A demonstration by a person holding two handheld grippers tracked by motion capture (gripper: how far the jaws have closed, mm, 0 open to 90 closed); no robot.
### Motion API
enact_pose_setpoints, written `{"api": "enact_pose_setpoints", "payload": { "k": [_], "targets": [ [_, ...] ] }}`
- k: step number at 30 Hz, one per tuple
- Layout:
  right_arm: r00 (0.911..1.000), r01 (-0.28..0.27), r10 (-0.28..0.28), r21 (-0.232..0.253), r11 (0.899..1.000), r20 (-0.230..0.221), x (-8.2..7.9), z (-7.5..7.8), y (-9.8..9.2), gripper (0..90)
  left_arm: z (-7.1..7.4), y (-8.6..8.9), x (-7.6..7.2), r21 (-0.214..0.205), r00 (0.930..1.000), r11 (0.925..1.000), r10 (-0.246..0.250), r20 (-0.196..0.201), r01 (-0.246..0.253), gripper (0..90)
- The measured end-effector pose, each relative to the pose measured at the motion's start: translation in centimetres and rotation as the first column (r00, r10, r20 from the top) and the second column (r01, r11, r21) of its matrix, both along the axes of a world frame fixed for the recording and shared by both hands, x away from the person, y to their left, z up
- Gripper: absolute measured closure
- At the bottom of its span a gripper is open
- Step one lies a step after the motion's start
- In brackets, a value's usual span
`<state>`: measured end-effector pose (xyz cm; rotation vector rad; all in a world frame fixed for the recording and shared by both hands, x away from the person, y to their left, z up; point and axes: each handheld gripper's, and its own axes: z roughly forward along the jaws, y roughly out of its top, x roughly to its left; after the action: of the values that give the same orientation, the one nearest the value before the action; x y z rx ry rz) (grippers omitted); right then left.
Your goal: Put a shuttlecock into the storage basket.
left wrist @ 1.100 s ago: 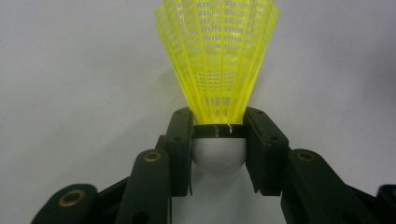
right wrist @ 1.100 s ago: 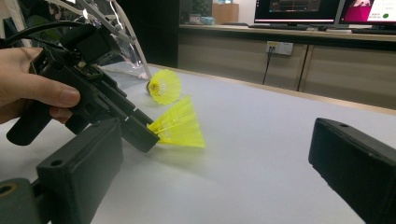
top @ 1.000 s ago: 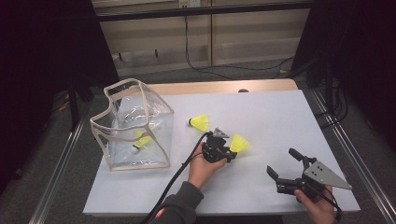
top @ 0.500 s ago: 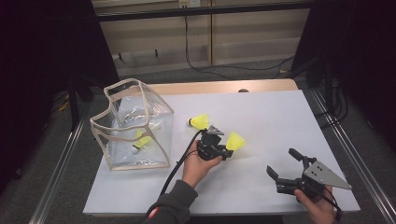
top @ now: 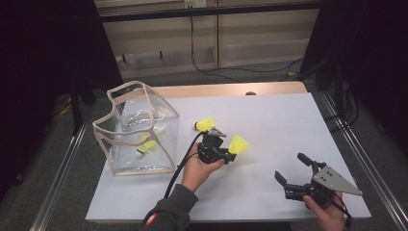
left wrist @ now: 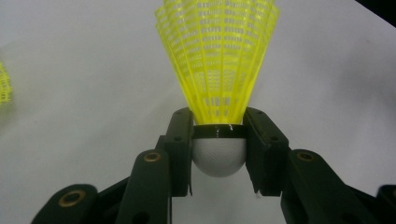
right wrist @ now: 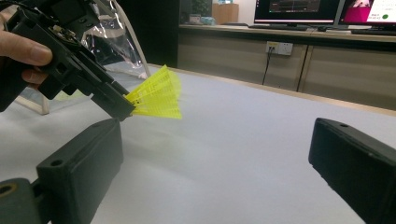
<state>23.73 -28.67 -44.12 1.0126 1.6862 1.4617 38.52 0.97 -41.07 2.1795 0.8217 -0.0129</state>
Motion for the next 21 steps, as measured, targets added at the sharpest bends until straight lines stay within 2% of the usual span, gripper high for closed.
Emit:
{"api": "enact_pose_setpoints", "payload": {
  "k": [21],
  "targets": [
    [1.0000, -0.001, 0.001, 0.000, 1.000, 0.002, 0.0, 0.0, 0.0, 2.7, 1.3, 1.4, 0.1, -0.015, 0.9997, 0.9998, 0.010, -0.020, -0.010, 64.7]
  ]
}}
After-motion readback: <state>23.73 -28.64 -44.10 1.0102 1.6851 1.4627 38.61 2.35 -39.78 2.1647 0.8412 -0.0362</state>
